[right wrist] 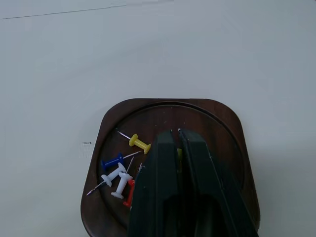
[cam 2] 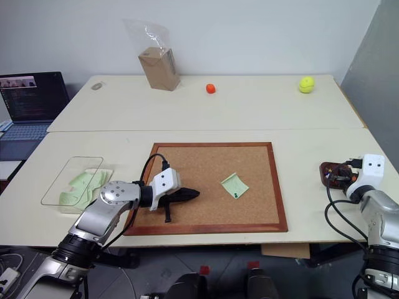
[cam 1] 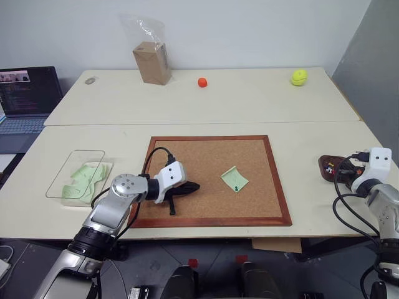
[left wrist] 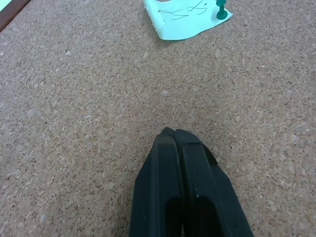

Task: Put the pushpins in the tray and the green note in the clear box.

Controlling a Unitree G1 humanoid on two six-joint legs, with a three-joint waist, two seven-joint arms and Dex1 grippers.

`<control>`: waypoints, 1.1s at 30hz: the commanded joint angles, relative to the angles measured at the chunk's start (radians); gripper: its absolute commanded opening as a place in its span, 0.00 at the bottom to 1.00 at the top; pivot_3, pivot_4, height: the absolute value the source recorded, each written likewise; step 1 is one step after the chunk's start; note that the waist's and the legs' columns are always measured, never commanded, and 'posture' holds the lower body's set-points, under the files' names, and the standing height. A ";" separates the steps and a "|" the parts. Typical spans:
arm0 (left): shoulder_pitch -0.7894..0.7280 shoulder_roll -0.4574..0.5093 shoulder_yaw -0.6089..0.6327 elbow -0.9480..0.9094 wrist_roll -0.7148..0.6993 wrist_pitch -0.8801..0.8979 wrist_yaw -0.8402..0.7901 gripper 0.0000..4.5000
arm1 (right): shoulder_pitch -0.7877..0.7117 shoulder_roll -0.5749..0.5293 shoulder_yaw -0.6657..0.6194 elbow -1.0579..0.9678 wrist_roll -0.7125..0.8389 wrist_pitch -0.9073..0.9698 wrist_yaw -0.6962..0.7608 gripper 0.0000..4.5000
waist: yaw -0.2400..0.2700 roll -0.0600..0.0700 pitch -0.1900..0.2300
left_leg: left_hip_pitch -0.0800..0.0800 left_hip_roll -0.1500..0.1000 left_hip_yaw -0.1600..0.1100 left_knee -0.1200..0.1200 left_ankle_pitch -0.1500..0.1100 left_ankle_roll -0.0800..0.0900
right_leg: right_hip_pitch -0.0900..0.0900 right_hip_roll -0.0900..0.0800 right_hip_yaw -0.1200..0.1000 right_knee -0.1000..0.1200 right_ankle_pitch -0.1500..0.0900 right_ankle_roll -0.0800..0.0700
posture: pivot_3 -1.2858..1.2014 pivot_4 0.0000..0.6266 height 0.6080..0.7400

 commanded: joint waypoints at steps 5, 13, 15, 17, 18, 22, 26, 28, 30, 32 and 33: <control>0.025 0.015 -0.032 0.064 0.064 0.032 0.011 0.00 | -0.020 -0.028 -0.030 0.010 -0.004 -0.034 -0.006 0.39 | 0.000 0.000 0.000 | 0.000 0.000 0.000 0.000 0.000 0.000 | 0.000 0.000 0.000 0.000 0.000 0.000 | 0.52 0.24 1.00; 0.024 0.014 -0.031 0.066 0.063 0.031 0.011 0.00 | -0.024 -0.034 -0.036 0.001 0.003 -0.044 0.000 0.62 | 0.000 0.000 0.000 | 0.000 0.000 0.000 0.000 0.000 0.000 | 0.000 0.000 0.000 0.000 0.000 0.000 | 0.52 0.24 1.00; 0.023 0.013 -0.032 0.067 0.064 0.031 0.011 0.00 | -0.023 -0.040 -0.032 -0.005 0.004 -0.053 0.012 0.62 | 0.000 0.000 0.000 | 0.000 0.000 0.000 0.000 0.000 0.000 | 0.000 0.000 0.000 0.000 0.000 0.000 | 0.52 0.24 1.00; 0.023 0.013 -0.032 0.067 0.064 0.030 0.011 0.00 | -0.014 -0.050 -0.019 -0.022 0.003 -0.078 0.045 0.62 | 0.000 0.000 0.000 | 0.000 0.000 0.000 0.000 0.000 0.000 | 0.000 0.000 0.000 0.000 0.000 0.000 | 0.52 0.24 1.00; 0.022 0.012 -0.033 0.069 0.064 0.030 0.011 0.00 | -0.010 -0.055 -0.008 -0.032 0.001 -0.093 0.066 0.62 | 0.000 0.000 0.000 | 0.000 0.000 0.000 0.000 0.000 0.000 | 0.000 0.000 0.000 0.000 0.000 0.000 | 0.52 0.24 1.00; 0.019 0.013 -0.033 0.073 0.066 0.027 0.009 0.00 | 0.052 -0.070 0.052 -0.179 0.065 -0.120 0.252 0.62 | 0.000 0.000 0.000 | 0.000 0.000 0.001 0.000 0.000 0.000 | 0.000 0.000 0.000 0.000 0.000 0.001 | 0.52 0.24 1.00; 0.014 0.014 -0.032 0.080 0.068 0.024 0.008 0.00 | 0.128 -0.093 0.140 -0.364 0.113 -0.115 0.405 0.62 | 0.000 0.000 0.000 | 0.000 0.001 -0.002 0.000 0.000 0.000 | 0.000 0.000 0.000 -0.001 -0.001 0.001 | 0.52 0.24 1.00; 0.012 0.012 -0.031 0.082 0.068 0.024 0.009 0.00 | 0.151 -0.095 0.233 -0.465 0.107 -0.140 0.470 0.62 | 0.000 0.000 0.000 | 0.000 0.000 -0.003 0.000 0.000 0.000 | 0.001 0.000 0.000 -0.001 -0.002 0.003 | 0.52 0.24 1.00; 0.012 0.011 -0.031 0.081 0.067 0.025 0.009 0.00 | 0.166 -0.104 0.312 -0.517 0.067 -0.185 0.513 0.62 | 0.000 0.000 0.000 | 0.000 0.001 -0.003 0.000 0.000 0.000 | 0.000 0.000 -0.001 -0.001 -0.002 0.003 | 0.52 0.24 1.00; 0.011 0.010 -0.032 0.080 0.067 0.026 0.009 0.00 | 0.167 -0.093 0.365 -0.534 0.058 -0.196 0.532 0.62 | 0.001 -0.001 0.000 | 0.000 0.001 -0.004 0.000 0.000 0.000 | 0.000 0.000 -0.002 -0.002 -0.002 0.003 | 0.52 0.24 1.00; 0.010 0.009 -0.033 0.080 0.067 0.026 0.008 0.00 | 0.158 -0.079 0.398 -0.537 0.060 -0.201 0.544 0.62 | 0.001 -0.001 0.001 | 0.000 0.001 -0.005 0.000 0.000 0.000 | 0.001 0.000 -0.002 -0.002 -0.002 0.003 | 0.52 0.24 1.00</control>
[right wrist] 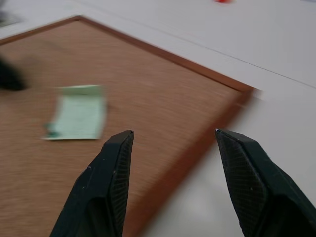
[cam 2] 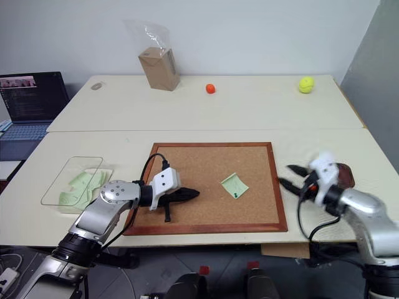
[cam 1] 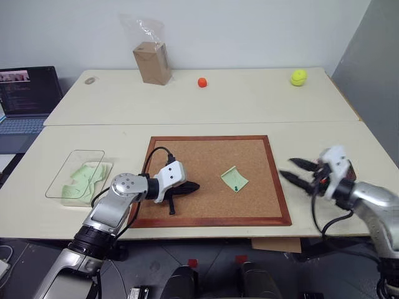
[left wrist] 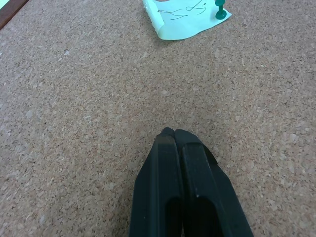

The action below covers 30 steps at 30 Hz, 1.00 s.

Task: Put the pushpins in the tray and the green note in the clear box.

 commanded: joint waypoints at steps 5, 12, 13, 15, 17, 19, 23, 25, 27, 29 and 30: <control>0.016 0.010 -0.035 0.068 0.068 0.027 0.015 0.00 | -0.073 0.069 0.188 0.010 -0.048 -0.087 0.075 0.62 | 0.001 -0.001 0.001 | 0.000 0.000 0.000 0.000 0.000 0.000 | 0.000 0.000 0.000 -0.001 0.000 0.000 | 0.52 0.24 1.00; 0.023 0.017 -0.034 0.055 0.065 0.030 0.015 0.00 | -0.146 0.135 0.285 0.149 -0.119 -0.162 0.101 0.62 | 0.002 -0.002 0.001 | 0.000 0.000 -0.001 0.000 0.000 0.000 | 0.000 0.000 0.000 -0.001 0.000 0.000 | 0.52 0.24 1.00; 0.026 0.020 -0.032 0.050 0.064 0.032 0.015 0.00 | -0.157 0.148 0.295 0.174 -0.127 -0.172 0.101 0.62 | 0.002 -0.002 0.001 | 0.000 0.000 -0.001 0.000 0.000 0.000 | 0.000 0.000 0.000 -0.001 0.000 0.000 | 0.52 0.24 1.00; 0.032 0.023 -0.030 0.044 0.063 0.034 0.015 0.00 | -0.172 0.164 0.311 0.215 -0.144 -0.190 0.107 0.62 | 0.001 -0.002 0.001 | 0.000 0.000 -0.001 0.000 0.000 0.000 | 0.000 0.000 0.000 -0.001 0.000 0.000 | 0.52 0.24 1.00; 0.037 0.027 -0.027 0.037 0.063 0.035 0.016 0.00 | -0.187 0.176 0.321 0.251 -0.157 -0.207 0.109 0.62 | 0.001 -0.002 0.001 | 0.000 0.000 -0.001 0.000 0.000 0.000 | 0.000 0.000 0.000 -0.001 0.000 0.000 | 0.52 0.24 1.00; 0.042 0.031 -0.023 0.030 0.061 0.039 0.017 0.00 | -0.202 0.188 0.326 0.281 -0.168 -0.217 0.110 0.62 | 0.001 -0.002 0.001 | 0.000 0.000 -0.001 0.000 0.000 0.000 | 0.000 0.000 0.000 -0.001 0.000 0.000 | 0.52 0.24 1.00; 0.045 0.033 -0.021 0.017 0.058 0.049 0.020 0.00 | -0.221 0.202 0.324 0.319 -0.173 -0.225 0.115 0.62 | -0.001 -0.002 0.001 | 0.000 0.000 -0.001 -0.001 0.000 0.000 | -0.001 0.000 0.000 0.000 0.000 0.000 | 0.52 0.24 1.00; 0.048 0.034 -0.020 0.014 0.058 0.052 0.022 0.00 | -0.226 0.206 0.322 0.330 -0.173 -0.227 0.119 0.58 | -0.001 -0.002 0.001 | 0.000 0.000 -0.001 -0.001 0.000 0.000 | -0.001 0.000 0.000 0.000 0.000 0.000 | 0.52 0.24 1.00; 0.050 0.036 -0.020 0.010 0.057 0.054 0.022 0.00 | -0.228 0.209 0.320 0.333 -0.173 -0.229 0.122 0.51 | -0.001 -0.002 0.001 | 0.000 0.000 -0.001 -0.001 0.000 0.000 | -0.001 0.000 0.000 0.000 0.000 0.000 | 0.52 0.24 1.00; 0.050 0.037 -0.020 0.007 0.055 0.057 0.022 0.00 | -0.229 0.210 0.318 0.335 -0.174 -0.229 0.125 0.41 | -0.001 -0.002 0.001 | 0.000 0.000 -0.001 -0.001 0.000 0.000 | -0.001 0.000 0.000 0.000 0.000 0.000 | 0.52 0.24 1.00; 0.049 0.036 -0.020 0.007 0.054 0.059 0.022 0.00 | -0.230 0.212 0.318 0.338 -0.177 -0.231 0.125 0.37 | -0.001 -0.002 0.001 | 0.000 0.000 -0.001 -0.001 0.000 0.000 | -0.001 0.000 0.000 0.000 0.000 0.000 | 0.52 0.24 1.00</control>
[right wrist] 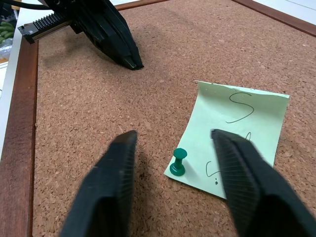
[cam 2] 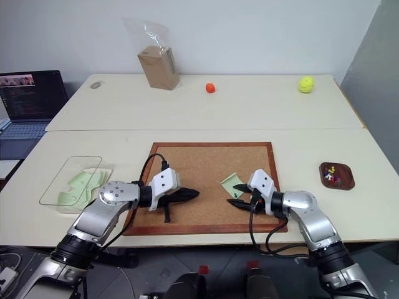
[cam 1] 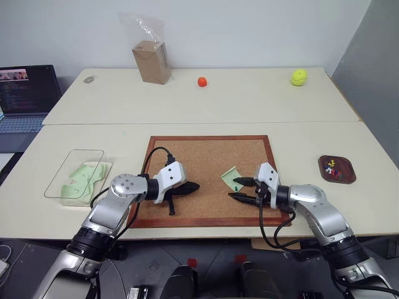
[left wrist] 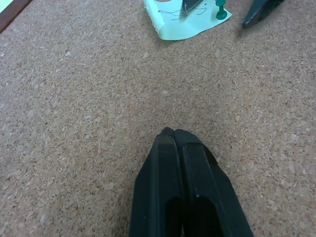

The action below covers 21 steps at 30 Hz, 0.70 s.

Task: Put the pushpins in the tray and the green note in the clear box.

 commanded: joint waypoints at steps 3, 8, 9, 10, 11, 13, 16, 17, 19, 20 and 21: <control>0.024 0.024 -0.024 0.041 0.053 0.055 0.004 0.00 | -0.027 0.003 -0.001 0.004 -0.023 -0.037 0.011 0.21 | 0.000 0.000 0.000 | 0.000 0.000 0.000 0.000 0.000 0.000 | 0.000 0.000 0.000 0.000 0.000 0.000 | 0.52 0.24 1.00; 0.015 0.018 -0.027 0.043 0.054 0.058 0.004 0.00 | -0.032 0.005 -0.010 0.017 -0.031 -0.041 0.011 0.01 | 0.000 0.000 0.000 | 0.000 0.000 0.000 0.000 0.000 0.000 | 0.000 0.000 0.000 0.000 0.000 0.000 | 0.52 0.24 1.00; 0.015 0.017 -0.027 0.042 0.053 0.060 0.004 0.00 | -0.034 0.005 -0.014 0.018 -0.029 -0.041 0.011 0.00 | 0.000 0.000 0.000 | 0.000 0.000 0.000 0.000 0.000 0.000 | 0.000 0.000 0.000 0.000 0.000 0.000 | 0.52 0.24 1.00; 0.015 0.017 -0.028 0.041 0.053 0.061 0.003 0.00 | -0.036 0.005 -0.018 0.017 -0.026 -0.039 0.012 0.00 | 0.000 0.000 0.000 | 0.000 0.000 0.000 0.000 0.000 0.000 | 0.000 0.000 0.000 0.000 0.000 0.000 | 0.52 0.24 1.00; 0.015 0.016 -0.028 0.042 0.052 0.061 0.003 0.00 | -0.037 0.005 -0.023 0.013 -0.019 -0.036 0.015 0.00 | 0.000 0.000 0.000 | 0.000 0.000 0.000 0.000 0.000 0.000 | 0.000 0.000 0.000 0.000 0.000 0.000 | 0.52 0.24 1.00; 0.015 0.015 -0.028 0.039 0.051 0.064 0.004 0.00 | -0.036 0.003 -0.035 -0.009 0.002 -0.028 0.024 0.00 | 0.000 0.000 0.000 | 0.000 0.000 0.000 0.000 0.000 0.000 | 0.000 0.000 0.000 0.000 0.000 0.000 | 0.52 0.24 1.00; 0.016 0.014 -0.028 0.040 0.051 0.066 0.005 0.00 | -0.036 -0.005 -0.049 -0.061 0.028 -0.019 0.038 0.00 | 0.000 0.000 0.000 | 0.000 0.000 0.000 0.000 0.000 0.000 | 0.000 0.000 0.000 0.000 0.000 0.000 | 0.52 0.24 1.00; 0.017 0.014 -0.028 0.042 0.051 0.065 0.005 0.00 | -0.038 -0.011 -0.056 -0.089 0.040 -0.008 0.041 0.00 | 0.000 0.000 0.000 | 0.000 0.000 0.000 0.000 0.000 0.000 | 0.000 0.000 0.000 0.000 0.000 0.000 | 0.52 0.24 1.00; 0.018 0.014 -0.028 0.044 0.051 0.065 0.005 0.00 | -0.046 -0.023 -0.069 -0.130 0.055 0.017 0.042 0.00 | 0.000 0.000 0.001 | 0.000 0.000 0.000 0.000 0.000 0.000 | 0.000 0.000 0.000 0.000 0.000 0.000 | 0.52 0.24 1.00; 0.020 0.014 -0.029 0.042 0.051 0.066 0.005 0.00 | -0.050 -0.027 -0.077 -0.145 0.063 0.030 0.039 0.00 | 0.000 0.001 0.001 | -0.001 0.000 0.000 0.000 0.000 0.000 | -0.001 0.000 0.000 0.000 0.000 0.000 | 0.52 0.24 1.00; 0.021 0.014 -0.029 0.041 0.051 0.067 0.006 0.00 | -0.052 -0.031 -0.084 -0.158 0.068 0.040 0.036 0.00 | 0.000 0.000 0.001 | -0.001 0.000 0.000 0.000 0.000 0.000 | -0.001 0.000 0.000 0.000 0.000 0.000 | 0.52 0.24 1.00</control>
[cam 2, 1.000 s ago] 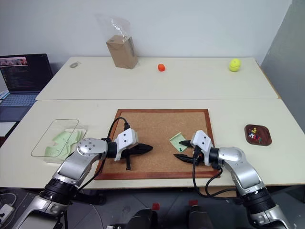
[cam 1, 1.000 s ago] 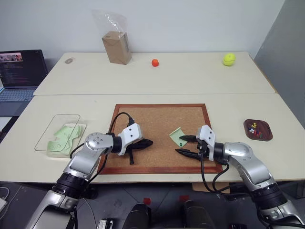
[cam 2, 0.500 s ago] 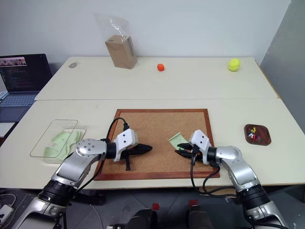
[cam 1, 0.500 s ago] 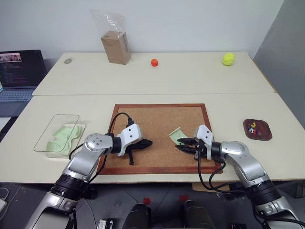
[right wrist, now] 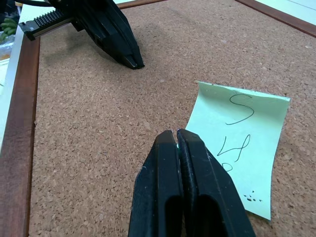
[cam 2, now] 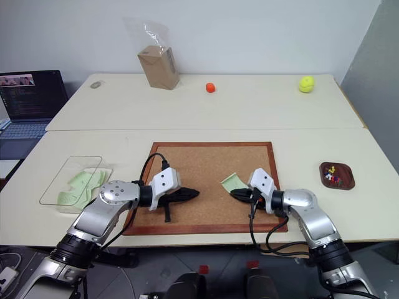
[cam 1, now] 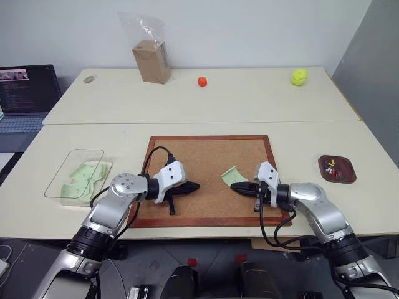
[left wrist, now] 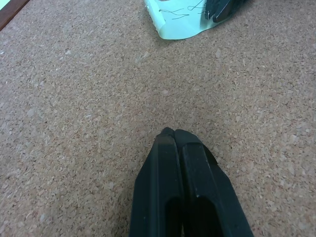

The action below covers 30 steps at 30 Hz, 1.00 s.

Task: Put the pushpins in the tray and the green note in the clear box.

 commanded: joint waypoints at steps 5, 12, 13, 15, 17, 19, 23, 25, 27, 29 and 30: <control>0.027 0.010 -0.031 0.051 0.053 0.044 0.009 0.00 | -0.043 -0.034 -0.079 -0.149 0.070 0.065 -0.006 0.00 | 0.000 0.000 0.000 | 0.000 0.000 0.000 0.000 0.000 0.000 | 0.000 0.000 -0.001 0.000 0.000 0.000 | 0.52 0.24 1.00; 0.002 -0.020 0.022 0.047 -0.010 0.088 0.023 0.00 | -0.049 -0.042 -0.109 -0.182 0.079 0.091 -0.023 0.00 | 0.001 0.000 0.000 | 0.000 0.000 0.000 0.000 0.000 0.000 | 0.000 0.000 0.000 0.000 0.000 0.000 | 0.52 0.24 1.00; -0.006 -0.036 0.055 0.032 -0.058 0.127 0.026 0.00 | -0.050 -0.044 -0.114 -0.189 0.081 0.094 -0.025 0.00 | 0.001 0.000 0.000 | 0.000 0.000 0.000 0.000 0.000 0.000 | 0.000 0.000 0.000 0.000 0.000 0.000 | 0.52 0.24 1.00; -0.024 -0.060 0.123 0.000 -0.158 0.224 0.029 0.04 | -0.053 -0.048 -0.119 -0.200 0.084 0.100 -0.030 0.00 | 0.002 -0.001 0.001 | 0.000 0.000 0.000 0.000 0.000 0.000 | 0.000 -0.001 0.000 0.000 0.000 0.000 | 0.52 0.24 1.00; -0.035 -0.068 0.176 -0.029 -0.228 0.294 0.026 0.11 | -0.054 -0.050 -0.123 -0.211 0.088 0.108 -0.035 0.00 | 0.001 -0.005 0.004 | -0.002 0.000 -0.001 0.000 0.000 0.000 | -0.002 0.000 -0.001 0.000 0.000 0.000 | 0.52 0.24 1.00; -0.040 -0.066 0.209 -0.054 -0.256 0.315 0.030 0.20 | -0.055 -0.051 -0.128 -0.219 0.092 0.115 -0.039 0.00 | 0.001 -0.008 0.007 | -0.005 0.000 -0.001 0.001 0.000 0.000 | -0.005 0.000 -0.001 0.001 0.000 0.000 | 0.52 0.24 1.00; -0.017 -0.034 0.213 -0.158 -0.239 0.230 0.002 0.36 | -0.063 -0.058 -0.142 -0.226 0.104 0.130 -0.048 0.00 | 0.001 -0.011 0.010 | -0.011 0.000 -0.001 0.000 0.000 0.000 | -0.010 -0.001 -0.001 0.003 0.003 -0.005 | 0.52 0.24 1.00; -0.014 -0.033 0.202 -0.184 -0.203 0.154 0.010 0.46 | -0.068 -0.059 -0.148 -0.225 0.109 0.137 -0.051 0.00 | 0.002 -0.011 0.010 | -0.015 0.000 -0.001 0.001 0.000 -0.001 | -0.015 -0.001 -0.001 0.003 0.003 -0.006 | 0.52 0.24 1.00; -0.016 -0.043 0.189 -0.186 -0.146 0.036 0.032 0.49 | -0.081 -0.057 -0.151 -0.222 0.116 0.148 -0.054 0.00 | 0.002 -0.011 0.010 | -0.016 0.000 -0.001 0.001 0.000 -0.002 | -0.015 -0.002 -0.001 0.001 0.003 -0.006 | 0.52 0.24 1.00; -0.023 -0.058 0.183 -0.170 -0.089 -0.078 0.066 0.49 | -0.091 -0.054 -0.152 -0.219 0.122 0.158 -0.058 0.00 | 0.003 -0.011 0.010 | -0.017 -0.001 -0.001 0.001 0.000 -0.002 | -0.015 -0.003 -0.001 0.000 0.003 -0.006 | 0.52 0.24 1.00; -0.027 -0.062 0.175 -0.158 -0.057 -0.142 0.079 0.49 | -0.098 -0.052 -0.152 -0.219 0.125 0.164 -0.061 0.00 | 0.003 -0.011 0.010 | -0.017 -0.001 -0.001 0.001 0.000 -0.002 | -0.015 -0.003 -0.001 0.000 0.003 -0.006 | 0.52 0.24 1.00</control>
